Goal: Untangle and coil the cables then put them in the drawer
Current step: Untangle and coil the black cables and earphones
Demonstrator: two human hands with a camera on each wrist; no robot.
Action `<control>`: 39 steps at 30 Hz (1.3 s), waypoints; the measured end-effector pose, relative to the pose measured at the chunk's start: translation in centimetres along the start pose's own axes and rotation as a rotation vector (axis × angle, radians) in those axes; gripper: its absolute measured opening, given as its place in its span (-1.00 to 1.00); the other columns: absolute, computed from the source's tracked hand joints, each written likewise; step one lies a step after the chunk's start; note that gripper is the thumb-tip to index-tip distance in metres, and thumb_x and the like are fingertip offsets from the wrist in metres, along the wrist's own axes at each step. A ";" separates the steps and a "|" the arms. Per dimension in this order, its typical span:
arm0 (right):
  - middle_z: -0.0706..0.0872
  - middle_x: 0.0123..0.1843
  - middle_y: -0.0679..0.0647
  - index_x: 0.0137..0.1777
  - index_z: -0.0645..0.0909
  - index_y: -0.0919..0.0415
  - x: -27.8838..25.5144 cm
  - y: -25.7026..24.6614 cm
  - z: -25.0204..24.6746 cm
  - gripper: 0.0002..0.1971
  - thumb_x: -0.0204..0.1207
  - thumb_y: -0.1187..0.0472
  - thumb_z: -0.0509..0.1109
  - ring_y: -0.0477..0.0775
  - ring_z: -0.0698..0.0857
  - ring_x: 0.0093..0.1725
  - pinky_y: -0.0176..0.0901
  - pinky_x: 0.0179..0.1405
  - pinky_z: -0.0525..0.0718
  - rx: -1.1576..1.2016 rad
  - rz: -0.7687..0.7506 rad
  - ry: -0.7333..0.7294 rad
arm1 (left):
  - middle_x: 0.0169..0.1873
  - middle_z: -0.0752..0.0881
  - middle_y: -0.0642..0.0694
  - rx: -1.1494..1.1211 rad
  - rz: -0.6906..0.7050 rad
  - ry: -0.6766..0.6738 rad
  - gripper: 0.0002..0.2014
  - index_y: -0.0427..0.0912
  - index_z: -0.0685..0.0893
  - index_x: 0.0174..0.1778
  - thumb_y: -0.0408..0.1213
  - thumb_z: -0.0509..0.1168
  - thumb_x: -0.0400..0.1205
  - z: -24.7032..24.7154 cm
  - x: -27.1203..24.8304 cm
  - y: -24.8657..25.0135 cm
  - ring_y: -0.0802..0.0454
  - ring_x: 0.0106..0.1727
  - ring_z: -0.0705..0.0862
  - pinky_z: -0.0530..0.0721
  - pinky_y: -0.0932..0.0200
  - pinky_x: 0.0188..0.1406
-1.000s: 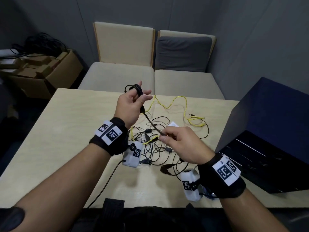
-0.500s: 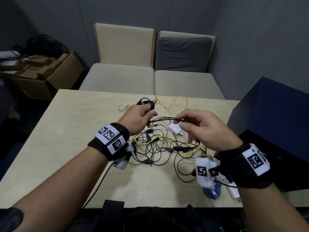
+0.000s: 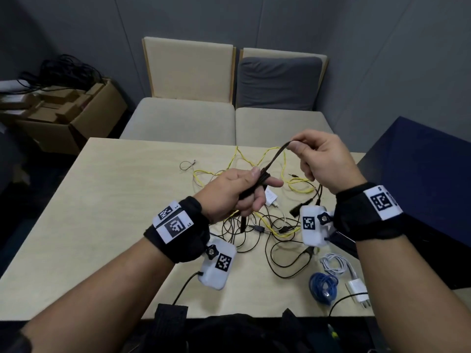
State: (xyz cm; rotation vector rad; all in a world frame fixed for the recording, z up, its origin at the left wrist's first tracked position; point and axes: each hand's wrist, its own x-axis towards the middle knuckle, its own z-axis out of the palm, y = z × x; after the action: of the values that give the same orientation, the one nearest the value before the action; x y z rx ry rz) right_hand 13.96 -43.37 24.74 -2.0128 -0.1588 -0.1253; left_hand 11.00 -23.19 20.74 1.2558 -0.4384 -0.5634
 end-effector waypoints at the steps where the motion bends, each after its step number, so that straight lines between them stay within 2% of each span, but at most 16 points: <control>1: 0.42 -0.61 0.01 -0.24 0.65 0.04 0.1 0.4 0.3 -0.80 0.62 0.24 0.35 0.06 0.35 -0.64 -0.18 -0.63 0.34 0.009 0.013 -0.003 | -0.66 0.54 0.01 -0.055 0.012 -0.004 -0.53 -0.39 0.62 0.15 -0.09 -0.04 0.74 0.1 0.0 0.2 0.19 -0.71 0.30 0.42 0.35 -0.61; 7: 0.41 -0.53 0.00 -0.31 0.57 0.10 -0.6 3.6 3.7 -0.72 0.67 0.19 0.28 0.01 0.36 -0.67 -0.22 -0.63 0.32 0.099 0.100 -0.043 | -0.58 0.52 -0.03 -0.354 0.154 0.128 -0.56 -0.37 0.63 0.11 -0.09 0.03 0.66 0.4 0.8 1.5 0.25 -0.74 0.25 0.44 0.33 -0.62; 12: 0.50 -0.47 0.00 -0.23 0.55 0.03 -3.0 5.3 6.8 -0.71 0.71 0.03 0.18 -0.13 0.38 -0.60 -0.31 -0.63 0.31 0.073 0.127 -0.129 | -0.54 0.51 0.01 -0.415 0.219 0.271 -0.56 -0.40 0.56 0.17 -0.14 -0.10 0.78 -0.4 1.7 2.2 0.22 -0.69 0.31 0.53 0.29 -0.51; 16: 0.53 -0.46 -0.13 -0.16 0.52 -0.12 -4.9 5.6 8.9 -0.85 0.66 0.06 0.25 -0.15 0.46 -0.50 -0.19 -0.45 0.43 -0.040 0.089 -0.216 | -0.46 0.57 0.01 -0.423 0.239 0.369 -0.62 -0.38 0.52 0.23 -0.19 -0.09 0.79 -1.5 2.3 1.8 0.17 -0.57 0.40 0.63 0.24 -0.36; 18: 0.56 -0.45 -0.12 -0.14 0.49 -0.12 -5.5 5.3 9.3 -0.86 0.64 0.11 0.30 -0.17 0.52 -0.45 -0.19 -0.35 0.48 -0.135 0.058 -0.257 | -0.43 0.59 0.00 -0.419 0.247 0.416 -0.66 -0.37 0.51 0.23 -0.23 -0.07 0.79 -2.0 2.4 1.6 0.16 -0.55 0.44 0.64 0.24 -0.33; 22: 0.60 -0.45 -0.07 -0.09 0.51 -0.04 -6.6 5.1 9.4 -0.90 0.67 0.10 0.23 0.08 0.63 -0.35 0.02 -0.21 0.61 -0.257 0.020 -0.335 | -0.43 0.59 -0.01 -0.419 0.267 0.519 -0.70 -0.35 0.52 0.18 -0.26 -0.05 0.79 -3.3 2.6 1.4 0.15 -0.54 0.44 0.63 0.24 -0.33; 25: 0.65 -0.26 0.03 -0.05 0.47 0.04 -7.2 4.1 9.2 -0.89 0.70 0.08 0.18 0.16 0.61 -0.17 -0.01 -0.20 0.48 -0.423 -0.066 -0.405 | -0.44 0.61 0.00 -0.243 0.264 0.562 -0.75 -0.35 0.52 0.18 -0.30 -0.01 0.79 -3.7 2.7 0.6 0.14 -0.53 0.48 0.62 0.20 -0.28; 27: 0.68 -0.14 0.10 -0.09 0.41 0.07 -7.3 2.9 9.1 -0.85 0.70 0.07 0.17 0.21 0.61 -0.06 0.02 -0.19 0.48 -0.540 -0.131 -0.461 | -0.40 0.65 -0.03 -0.033 0.245 0.546 -0.81 -0.30 0.54 0.16 -0.36 0.05 0.77 -3.5 2.5 -0.3 0.11 -0.49 0.57 0.61 0.17 -0.25; 30: 0.66 -0.07 0.10 -0.17 0.31 0.00 -7.3 0.8 8.3 -0.81 0.67 0.03 0.17 0.23 0.62 0.00 0.11 -0.13 0.61 -0.678 -0.190 -0.506 | -0.36 0.68 -0.07 0.211 0.154 0.463 -0.86 -0.23 0.58 0.11 -0.42 0.13 0.74 -3.1 2.1 -1.2 0.08 -0.44 0.64 0.61 0.19 -0.27; 33: 0.65 -0.08 0.02 -0.12 0.45 0.01 -6.8 -0.9 6.6 -0.84 0.65 0.00 0.18 0.18 0.64 0.00 0.12 -0.12 0.64 -0.738 -0.230 -0.484 | -0.35 0.69 -0.07 0.425 0.025 0.304 -0.90 -0.24 0.62 0.01 -0.35 0.20 0.71 -3.1 1.5 -1.6 0.07 -0.40 0.64 0.58 0.09 -0.25; 35: 0.66 -0.07 0.02 -0.03 0.55 -0.01 -6.0 -1.5 5.4 -0.86 0.63 0.01 0.20 0.19 0.66 0.00 0.13 -0.08 0.63 -0.734 -0.316 -0.438 | -0.39 0.69 -0.09 0.572 -0.036 0.172 -0.78 -0.23 0.65 -0.14 -0.21 0.19 0.72 -3.1 0.9 -1.6 0.01 -0.37 0.61 0.56 0.02 -0.28; 37: 0.64 -0.12 0.03 -0.01 0.57 -0.05 -5.2 -1.7 4.6 -0.81 0.57 -0.05 0.17 0.23 0.68 -0.05 0.17 -0.10 0.65 -0.687 -0.389 -0.371 | -0.46 0.69 -0.09 0.492 -0.103 0.029 -0.61 -0.18 0.63 -0.31 -0.13 0.06 0.76 -2.7 0.4 -1.4 -0.07 -0.46 0.61 0.52 -0.01 -0.35; 39: 0.61 -0.11 0.01 -0.01 0.63 0.02 -4.4 -1.6 4.1 -0.66 0.53 -0.13 0.11 0.18 0.67 -0.09 0.15 -0.15 0.66 -0.633 -0.409 -0.337 | -0.52 0.65 -0.18 0.284 -0.195 -0.042 -0.45 -0.17 0.67 -0.37 -0.02 -0.06 0.78 -1.7 0.1 -1.0 -0.05 -0.60 0.56 0.51 0.11 -0.42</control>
State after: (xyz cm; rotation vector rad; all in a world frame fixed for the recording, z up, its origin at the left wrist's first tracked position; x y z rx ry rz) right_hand 9.38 -39.24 23.71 -2.5951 -0.8343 -0.0999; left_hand 11.98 -22.18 19.33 1.5721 -0.4438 -0.7116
